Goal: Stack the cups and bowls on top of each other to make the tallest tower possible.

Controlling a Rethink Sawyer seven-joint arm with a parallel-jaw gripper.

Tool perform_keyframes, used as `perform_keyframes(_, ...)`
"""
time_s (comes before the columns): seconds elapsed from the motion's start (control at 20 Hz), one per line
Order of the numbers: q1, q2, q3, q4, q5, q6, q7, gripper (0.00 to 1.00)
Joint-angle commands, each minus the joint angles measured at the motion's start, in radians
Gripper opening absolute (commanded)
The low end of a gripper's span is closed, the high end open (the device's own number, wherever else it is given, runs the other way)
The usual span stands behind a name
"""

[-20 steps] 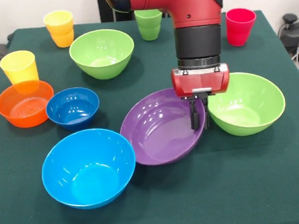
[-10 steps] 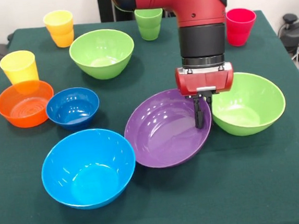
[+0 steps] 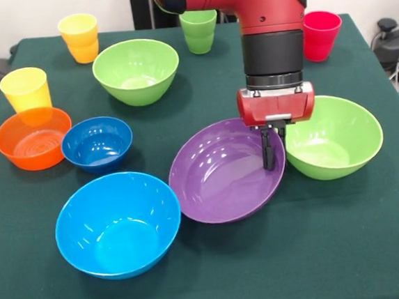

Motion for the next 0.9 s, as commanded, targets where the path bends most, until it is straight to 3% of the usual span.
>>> perform_keyframes(0.05,0.042,0.028,0.065,0.082,0.017,0.145,0.078,0.0)
perform_keyframes(0.9,0.068,-0.023,0.049,0.135,0.056,0.168,0.092,0.0)
